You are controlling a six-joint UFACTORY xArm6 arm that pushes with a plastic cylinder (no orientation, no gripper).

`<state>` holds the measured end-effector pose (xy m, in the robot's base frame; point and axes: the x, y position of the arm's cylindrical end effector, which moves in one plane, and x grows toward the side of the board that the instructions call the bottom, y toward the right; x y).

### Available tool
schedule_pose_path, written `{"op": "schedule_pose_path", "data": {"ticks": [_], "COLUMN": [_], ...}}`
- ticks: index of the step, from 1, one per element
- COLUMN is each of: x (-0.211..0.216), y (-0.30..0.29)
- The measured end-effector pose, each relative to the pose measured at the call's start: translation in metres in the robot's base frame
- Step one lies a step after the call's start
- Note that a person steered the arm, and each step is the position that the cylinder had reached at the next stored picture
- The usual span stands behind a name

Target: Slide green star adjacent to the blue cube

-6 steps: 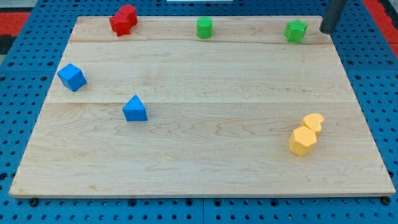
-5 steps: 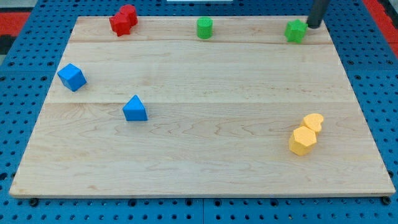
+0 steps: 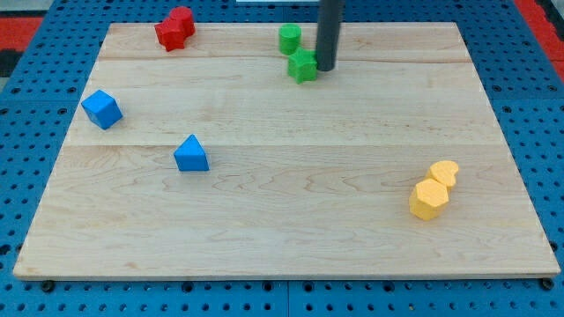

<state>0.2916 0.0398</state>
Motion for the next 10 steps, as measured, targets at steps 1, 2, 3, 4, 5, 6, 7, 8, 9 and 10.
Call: {"op": "schedule_pose_path", "data": {"ticks": [1,2,3,4,5,6,7,8,9,10], "x": [-0.013,-0.026,-0.014,0.038,0.066,0.093,0.104,0.103,0.095,0.130], "y": [-0.045,-0.081,-0.136,-0.158,-0.141,-0.147,-0.192,-0.177,-0.108,-0.078]}}
